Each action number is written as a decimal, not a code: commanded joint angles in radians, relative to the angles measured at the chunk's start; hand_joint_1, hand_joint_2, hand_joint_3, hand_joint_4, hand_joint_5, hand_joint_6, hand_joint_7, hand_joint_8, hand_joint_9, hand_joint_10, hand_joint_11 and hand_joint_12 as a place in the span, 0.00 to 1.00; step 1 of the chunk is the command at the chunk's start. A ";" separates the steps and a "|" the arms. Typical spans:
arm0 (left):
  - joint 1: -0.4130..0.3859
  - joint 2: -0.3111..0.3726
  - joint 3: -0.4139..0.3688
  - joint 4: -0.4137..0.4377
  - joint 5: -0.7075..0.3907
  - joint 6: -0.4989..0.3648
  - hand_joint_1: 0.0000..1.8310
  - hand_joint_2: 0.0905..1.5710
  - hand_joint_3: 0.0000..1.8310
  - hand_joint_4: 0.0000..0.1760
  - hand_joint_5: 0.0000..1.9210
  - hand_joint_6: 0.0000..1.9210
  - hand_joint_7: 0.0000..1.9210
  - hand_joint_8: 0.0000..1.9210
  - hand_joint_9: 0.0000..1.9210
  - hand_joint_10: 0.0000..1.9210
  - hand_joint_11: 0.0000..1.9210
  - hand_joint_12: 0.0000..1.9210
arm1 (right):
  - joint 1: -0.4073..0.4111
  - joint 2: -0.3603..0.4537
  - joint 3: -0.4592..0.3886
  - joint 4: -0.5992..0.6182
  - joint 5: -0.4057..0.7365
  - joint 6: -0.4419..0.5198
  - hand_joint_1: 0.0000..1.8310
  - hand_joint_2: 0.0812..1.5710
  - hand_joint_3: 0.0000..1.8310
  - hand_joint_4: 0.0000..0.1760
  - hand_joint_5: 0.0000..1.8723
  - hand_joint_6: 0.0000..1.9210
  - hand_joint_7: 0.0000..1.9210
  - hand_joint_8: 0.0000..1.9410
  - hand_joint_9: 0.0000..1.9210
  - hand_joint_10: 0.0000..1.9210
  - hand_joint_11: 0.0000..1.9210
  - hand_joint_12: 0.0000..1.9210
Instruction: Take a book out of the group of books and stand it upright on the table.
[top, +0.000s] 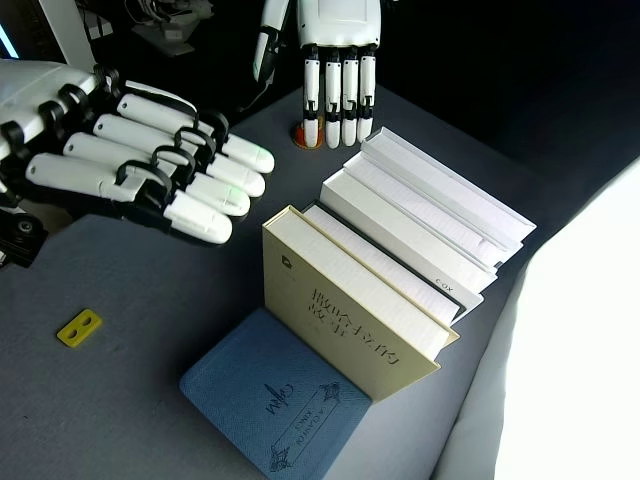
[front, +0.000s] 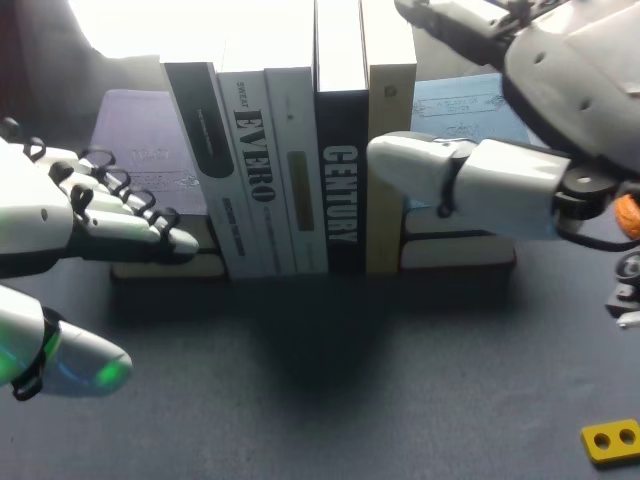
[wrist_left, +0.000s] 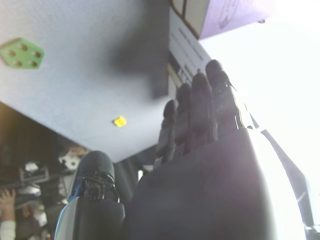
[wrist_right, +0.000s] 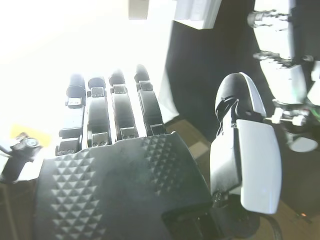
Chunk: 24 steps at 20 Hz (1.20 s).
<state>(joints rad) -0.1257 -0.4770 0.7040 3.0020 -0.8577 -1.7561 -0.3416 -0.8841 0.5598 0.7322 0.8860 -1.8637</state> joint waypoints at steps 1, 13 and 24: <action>-0.005 0.006 -0.001 0.010 0.079 -0.002 0.00 0.80 0.00 0.22 0.05 0.01 0.07 0.00 0.05 0.00 0.00 0.16 | 0.009 -0.012 0.007 -0.066 0.107 0.005 0.00 0.69 0.00 0.22 0.17 0.01 0.10 0.00 0.08 0.00 0.00 0.24; 0.004 0.007 0.009 0.010 0.079 -0.002 0.00 0.80 0.00 0.19 0.00 0.00 0.05 0.00 0.04 0.00 0.00 0.10 | -0.025 -0.210 0.120 -0.125 0.262 0.012 0.00 0.71 0.00 0.09 0.32 0.02 0.10 0.00 0.06 0.00 0.00 0.24; 0.005 0.007 0.017 0.010 0.079 -0.002 0.00 0.80 0.00 0.22 0.03 0.00 0.07 0.00 0.06 0.01 0.00 0.20 | -0.053 -0.270 0.188 -0.125 0.235 0.039 0.00 0.71 0.00 0.12 0.34 0.00 0.09 0.00 0.04 0.00 0.00 0.18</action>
<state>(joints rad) -0.1131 -0.4751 0.7166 3.0035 -0.8566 -1.7561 -0.4042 -1.1557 0.7483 0.6796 1.0431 -1.8301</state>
